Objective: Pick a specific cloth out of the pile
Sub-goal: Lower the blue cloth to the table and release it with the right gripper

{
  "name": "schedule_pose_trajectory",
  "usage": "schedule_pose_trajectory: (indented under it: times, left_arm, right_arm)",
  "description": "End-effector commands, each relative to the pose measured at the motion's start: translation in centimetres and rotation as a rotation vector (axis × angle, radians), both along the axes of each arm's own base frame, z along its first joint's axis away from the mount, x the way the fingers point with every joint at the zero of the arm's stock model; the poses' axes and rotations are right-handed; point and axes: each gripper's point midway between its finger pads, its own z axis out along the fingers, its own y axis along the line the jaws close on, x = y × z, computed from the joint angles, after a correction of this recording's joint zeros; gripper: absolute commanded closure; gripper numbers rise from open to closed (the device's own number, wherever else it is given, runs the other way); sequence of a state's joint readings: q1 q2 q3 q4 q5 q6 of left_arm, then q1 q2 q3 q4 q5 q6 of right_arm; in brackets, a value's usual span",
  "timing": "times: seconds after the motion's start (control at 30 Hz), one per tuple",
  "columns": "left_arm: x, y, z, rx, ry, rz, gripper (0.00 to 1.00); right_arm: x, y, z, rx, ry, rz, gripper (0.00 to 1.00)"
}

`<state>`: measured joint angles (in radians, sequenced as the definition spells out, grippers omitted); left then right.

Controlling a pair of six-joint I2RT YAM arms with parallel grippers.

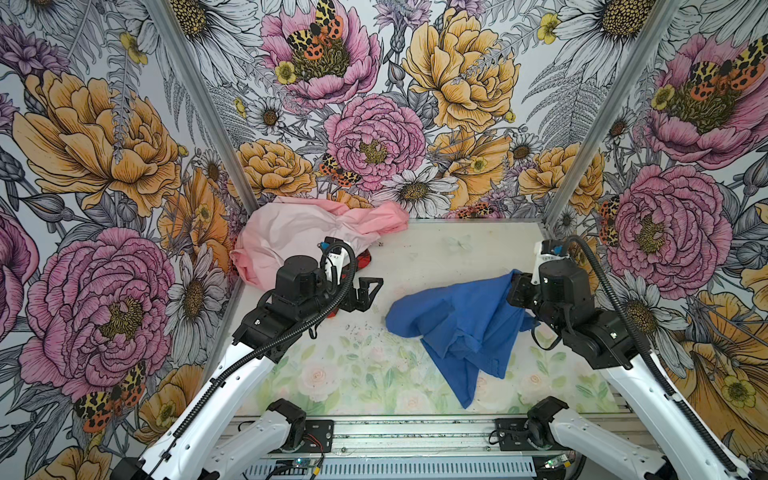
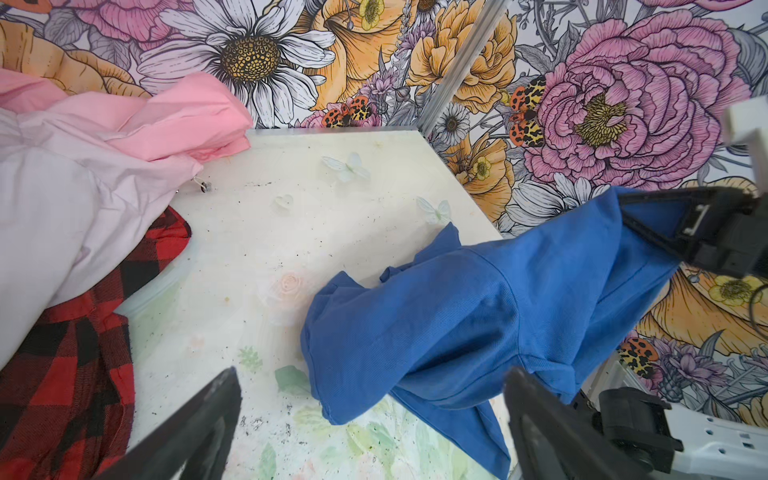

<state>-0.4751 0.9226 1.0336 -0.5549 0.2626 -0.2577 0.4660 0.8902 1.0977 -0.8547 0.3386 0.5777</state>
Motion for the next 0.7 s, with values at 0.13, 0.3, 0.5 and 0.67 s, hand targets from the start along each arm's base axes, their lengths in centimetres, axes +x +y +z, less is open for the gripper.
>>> schedule_pose_trajectory:
  times: [0.13, 0.3, 0.5, 0.67]
  left_arm:
    - [0.0, -0.5, 0.4, -0.017, -0.017, -0.031, 0.01]
    - [-1.4, -1.0, -0.1, -0.027, 0.019, -0.102, 0.01]
    - [-6.0, -3.6, -4.0, -0.006, 0.203, -0.371, 0.01]
    - [-8.3, -4.1, -6.5, 0.083, 0.265, -0.433, 0.01]
  right_arm:
    - [2.4, 0.6, -7.9, -0.164, 0.162, -0.043, 0.54]
    - [1.9, 2.5, -3.6, -0.326, 0.061, 0.046, 0.08]
    - [0.9, 5.5, -3.1, -0.528, 0.049, 0.164, 0.01]
    - [0.1, 5.7, -1.7, -0.463, 0.016, 0.205, 0.01]
